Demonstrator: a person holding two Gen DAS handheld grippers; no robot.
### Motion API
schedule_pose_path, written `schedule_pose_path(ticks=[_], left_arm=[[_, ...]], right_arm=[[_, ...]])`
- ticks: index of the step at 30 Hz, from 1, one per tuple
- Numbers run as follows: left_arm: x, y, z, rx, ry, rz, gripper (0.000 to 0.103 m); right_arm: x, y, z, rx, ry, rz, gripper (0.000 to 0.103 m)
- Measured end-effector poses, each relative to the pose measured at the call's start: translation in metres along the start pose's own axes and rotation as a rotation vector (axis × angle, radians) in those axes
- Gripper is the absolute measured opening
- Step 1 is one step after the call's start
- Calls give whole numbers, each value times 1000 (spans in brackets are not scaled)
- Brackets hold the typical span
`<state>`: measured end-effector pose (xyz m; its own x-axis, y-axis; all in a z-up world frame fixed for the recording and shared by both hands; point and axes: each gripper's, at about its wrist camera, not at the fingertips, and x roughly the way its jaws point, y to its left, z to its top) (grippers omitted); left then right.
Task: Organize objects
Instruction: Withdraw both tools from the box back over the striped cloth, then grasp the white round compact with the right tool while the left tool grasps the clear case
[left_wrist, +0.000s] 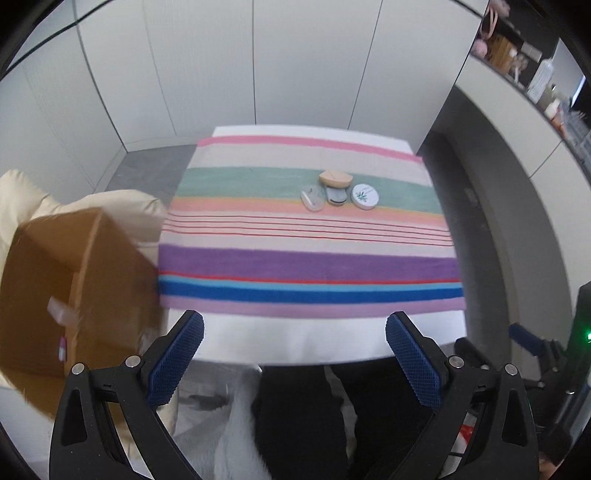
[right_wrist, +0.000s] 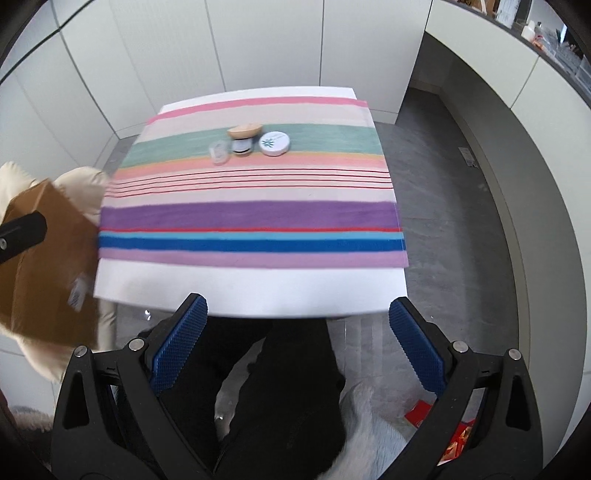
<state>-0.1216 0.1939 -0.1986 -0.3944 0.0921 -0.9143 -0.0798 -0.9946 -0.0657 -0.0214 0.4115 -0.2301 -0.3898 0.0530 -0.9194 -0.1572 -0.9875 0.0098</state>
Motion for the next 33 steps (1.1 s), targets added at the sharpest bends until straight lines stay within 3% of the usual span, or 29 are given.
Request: schedule_pose_path(ticks=[5,12,16,18,26,29,30,32,33], left_arm=[[61,-5,30,30,-6,13,100],[163,2,81,8,63,-2,100],[212,-4,104,28,66,-35,100],[236,-8,114,41,80,-13,100],[299,-10,139,46,124,41,98],[308,-9,148,29,121,17,98],[312,-8,150,21,122,10,96],[316,-10,151,19,118,11,88],[316,-13,152,38,99,25,76]], right_arm=[[54,-3,40,-33,10,-54,100],[143,1,96,-65,-18,1,100],[203,5,124,-87,17,22,100],[229,9,136,-105,15,23,100],[280,28,170,-159,-51,39,99],[281,30,179,-157,-88,45,94],[282,30,181,-159,-97,47,88],[282,31,184,-161,-116,62,78],[281,32,184,-167,-127,64,66]])
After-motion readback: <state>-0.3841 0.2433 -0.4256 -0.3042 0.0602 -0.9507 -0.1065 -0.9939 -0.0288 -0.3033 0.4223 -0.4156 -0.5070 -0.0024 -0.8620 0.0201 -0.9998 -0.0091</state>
